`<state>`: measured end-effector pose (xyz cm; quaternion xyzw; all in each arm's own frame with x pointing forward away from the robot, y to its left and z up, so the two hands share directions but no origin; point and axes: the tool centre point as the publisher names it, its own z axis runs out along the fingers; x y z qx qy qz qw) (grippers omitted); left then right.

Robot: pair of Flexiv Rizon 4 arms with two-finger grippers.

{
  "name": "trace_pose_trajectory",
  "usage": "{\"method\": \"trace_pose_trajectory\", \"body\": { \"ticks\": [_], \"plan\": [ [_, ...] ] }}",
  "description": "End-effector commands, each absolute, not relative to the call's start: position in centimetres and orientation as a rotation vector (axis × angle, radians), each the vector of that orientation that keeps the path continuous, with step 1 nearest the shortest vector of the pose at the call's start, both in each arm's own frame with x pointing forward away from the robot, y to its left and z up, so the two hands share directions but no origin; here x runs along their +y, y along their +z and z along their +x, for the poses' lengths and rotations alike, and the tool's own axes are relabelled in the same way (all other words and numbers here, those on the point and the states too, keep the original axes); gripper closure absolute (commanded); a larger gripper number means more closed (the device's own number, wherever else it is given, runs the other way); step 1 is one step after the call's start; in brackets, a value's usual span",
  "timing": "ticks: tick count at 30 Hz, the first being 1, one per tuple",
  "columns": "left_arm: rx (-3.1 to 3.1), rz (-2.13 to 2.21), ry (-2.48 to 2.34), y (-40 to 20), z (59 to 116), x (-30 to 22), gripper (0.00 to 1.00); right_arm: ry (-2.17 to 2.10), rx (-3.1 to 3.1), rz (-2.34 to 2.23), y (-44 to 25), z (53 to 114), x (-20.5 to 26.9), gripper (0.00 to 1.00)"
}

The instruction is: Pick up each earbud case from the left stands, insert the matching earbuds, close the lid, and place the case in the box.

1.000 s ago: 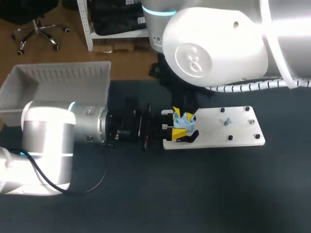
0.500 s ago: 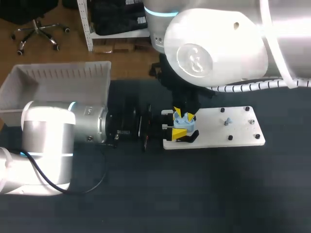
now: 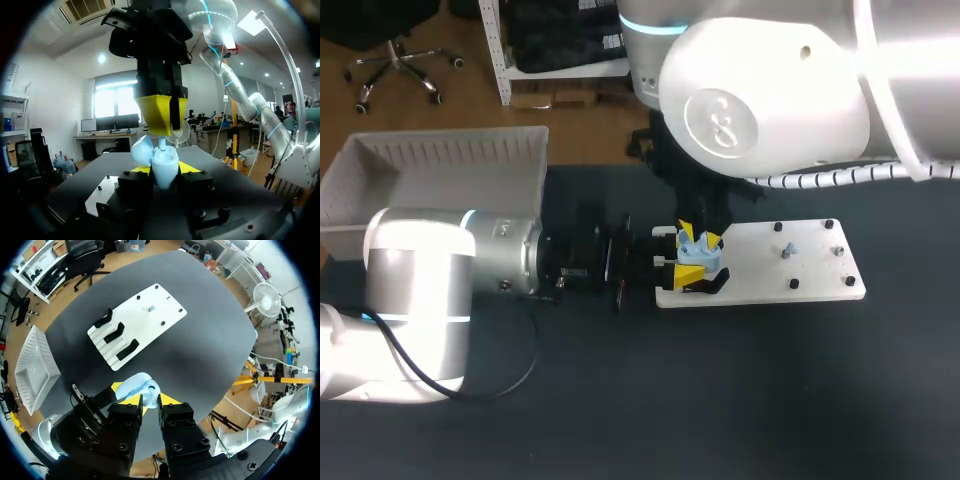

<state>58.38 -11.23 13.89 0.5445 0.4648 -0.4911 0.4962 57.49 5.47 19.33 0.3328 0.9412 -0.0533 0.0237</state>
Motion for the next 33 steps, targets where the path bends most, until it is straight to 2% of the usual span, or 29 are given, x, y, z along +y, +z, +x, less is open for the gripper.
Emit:
{"method": "trace_pose_trajectory", "body": {
  "ticks": [1,25,26,27,30,32,33],
  "plan": [
    [1.126,1.311,-1.18,13.8,58.1,-11.3,1.0,-0.174,2.912,1.036,19.2,57.6,5.5,1.0],
    [1.126,1.311,-1.18,13.8,58.1,-11.3,1.0,-0.212,2.934,1.031,18.0,57.4,5.7,1.0],
    [1.126,1.311,-1.18,13.8,58.1,-11.3,1.0,-0.211,2.935,1.031,18.0,57.4,5.7,0.95],
    [1.126,1.311,-1.18,13.8,58.1,-11.3,1.0,-0.211,2.938,1.034,18.0,57.4,5.7,0.72],
    [1.126,1.311,-1.18,13.8,58.1,-11.3,1.0,-0.185,2.945,1.04,18.1,57.1,5.7,0.46],
    [1.126,1.311,-1.18,13.8,58.1,-11.3,1.0,-0.163,2.944,1.044,18.5,56.8,5.6,0.22],
    [1.126,1.311,-1.18,13.8,58.1,-11.3,1.0,-0.148,2.943,1.044,18.8,56.5,5.5,0.2]
  ]
}}
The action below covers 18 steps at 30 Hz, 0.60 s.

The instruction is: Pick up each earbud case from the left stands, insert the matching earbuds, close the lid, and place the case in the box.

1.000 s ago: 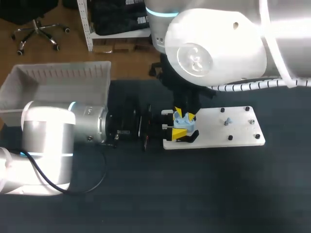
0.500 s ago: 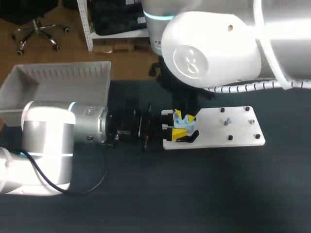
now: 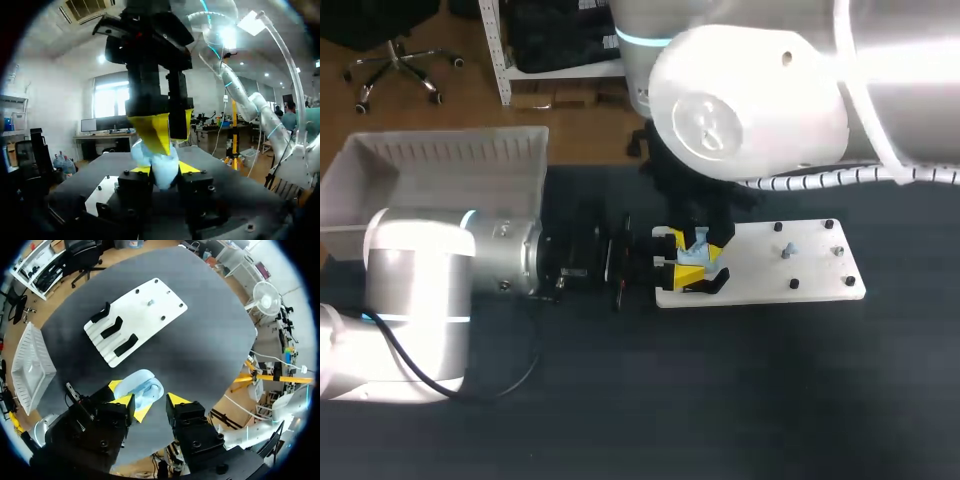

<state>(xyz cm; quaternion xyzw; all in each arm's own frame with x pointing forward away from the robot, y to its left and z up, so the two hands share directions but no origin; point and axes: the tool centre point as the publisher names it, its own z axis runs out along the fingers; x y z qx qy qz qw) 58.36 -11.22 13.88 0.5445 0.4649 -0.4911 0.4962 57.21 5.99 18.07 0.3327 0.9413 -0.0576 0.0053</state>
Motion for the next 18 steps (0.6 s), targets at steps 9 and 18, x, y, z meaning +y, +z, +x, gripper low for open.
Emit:
{"method": "trace_pose_trajectory", "body": {
  "ticks": [9,18],
  "plan": [
    [1.126,1.311,-1.18,13.8,58.1,-11.3,1.0,0.17,3.063,0.903,21.8,54.4,2.4,0.51],
    [1.126,1.311,-1.18,13.8,58.1,-11.3,1.0,0.422,3.024,0.525,22.7,55.2,-2.9,0.27]
  ]
}}
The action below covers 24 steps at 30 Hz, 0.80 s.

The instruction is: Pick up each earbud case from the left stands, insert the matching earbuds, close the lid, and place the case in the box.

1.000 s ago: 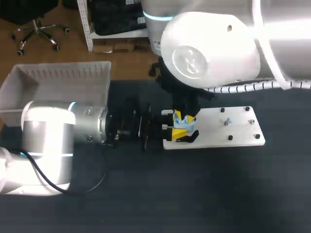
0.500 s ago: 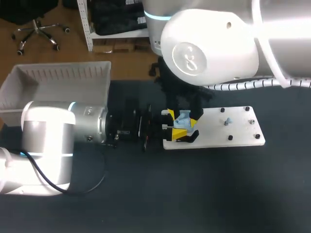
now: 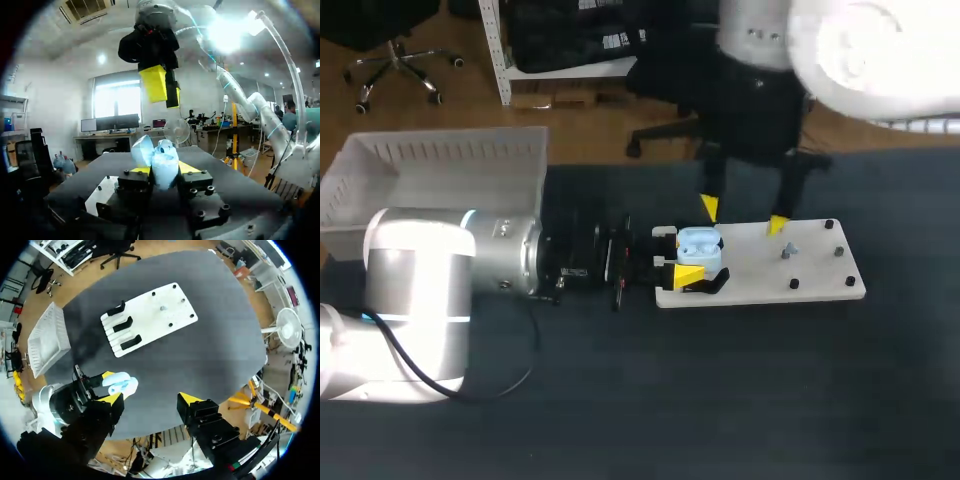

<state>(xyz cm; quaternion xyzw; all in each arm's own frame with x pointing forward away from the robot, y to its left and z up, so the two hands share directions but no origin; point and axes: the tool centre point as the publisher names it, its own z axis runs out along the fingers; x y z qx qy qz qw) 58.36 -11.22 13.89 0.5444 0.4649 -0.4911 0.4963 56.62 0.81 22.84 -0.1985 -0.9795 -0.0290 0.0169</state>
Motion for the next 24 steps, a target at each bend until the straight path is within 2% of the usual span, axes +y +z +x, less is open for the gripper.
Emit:
{"method": "trace_pose_trajectory", "body": {
  "ticks": [1,2,5,9,12,24],
  "plan": [
    [1.126,1.311,-1.18,13.8,58.1,-11.3,1.0,-0.453,-3.132,-0.508,22.8,55.3,-3.6,0.3],
    [1.126,1.311,-1.18,13.8,58.1,-11.3,1.0,-0.467,-3.151,-0.487,22.9,55.4,-3.9,0.31],
    [1.126,1.311,-1.18,13.8,58.1,-11.3,1.0,-0.494,-3.211,-0.402,22.9,56.2,-5.0,0.24],
    [1.126,1.311,-1.18,13.8,58.1,-11.3,1.0,-0.461,-3.26,-0.287,21.5,57.7,-6.4,0.24],
    [1.126,1.311,-1.18,13.8,58.1,-11.3,1.0,-0.419,-3.251,-0.254,20.0,59.1,-7.3,0.19],
    [1.126,1.311,-1.18,13.8,58.1,-11.3,1.0,-0.344,-3.245,-0.055,13.2,63.3,-7.6,0.28]
  ]
}}
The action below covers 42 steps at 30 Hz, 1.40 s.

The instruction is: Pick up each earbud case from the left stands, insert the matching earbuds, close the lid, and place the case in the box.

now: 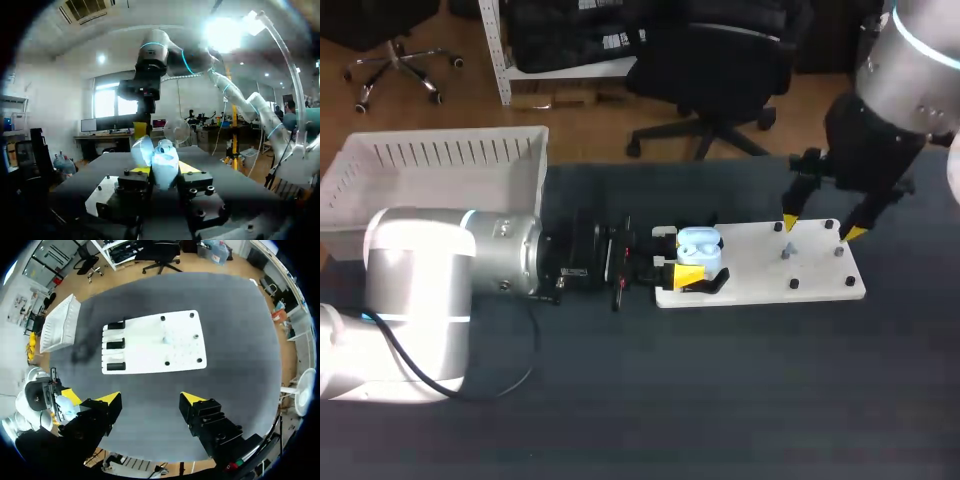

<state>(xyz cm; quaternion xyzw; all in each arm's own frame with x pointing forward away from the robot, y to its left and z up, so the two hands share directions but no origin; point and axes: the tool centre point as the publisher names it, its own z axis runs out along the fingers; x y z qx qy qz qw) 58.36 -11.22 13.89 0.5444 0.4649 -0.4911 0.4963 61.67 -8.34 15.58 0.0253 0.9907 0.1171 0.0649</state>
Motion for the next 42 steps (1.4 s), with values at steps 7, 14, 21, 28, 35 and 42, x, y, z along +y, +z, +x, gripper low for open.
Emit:
{"method": "trace_pose_trajectory", "body": {
  "ticks": [7,14,21,28,35,42],
  "plan": [
    [1.126,1.311,-1.18,13.8,58.1,-11.3,1.0,0.253,2.994,-0.025,10.1,64.7,-8.0,0.31],
    [1.126,1.311,-1.18,13.8,58.1,-11.3,1.0,0.253,2.955,-0.036,7.9,66.6,-8.9,0.41],
    [1.126,1.311,-1.18,13.8,58.1,-11.3,1.0,0.265,2.936,-0.045,6.0,68.7,-8.6,0.51],
    [1.126,1.311,-1.18,13.8,58.1,-11.3,1.0,0.254,2.935,-0.003,4.4,71.0,-8.3,0.51],
    [1.126,1.311,-1.18,13.8,58.1,-11.3,1.0,0.263,2.949,0.039,3.8,71.6,-8.7,0.53],
    [1.126,1.311,-1.18,13.8,58.1,-11.3,1.0,0.267,2.957,0.055,3.7,71.0,-8.9,0.56]
  ]
}}
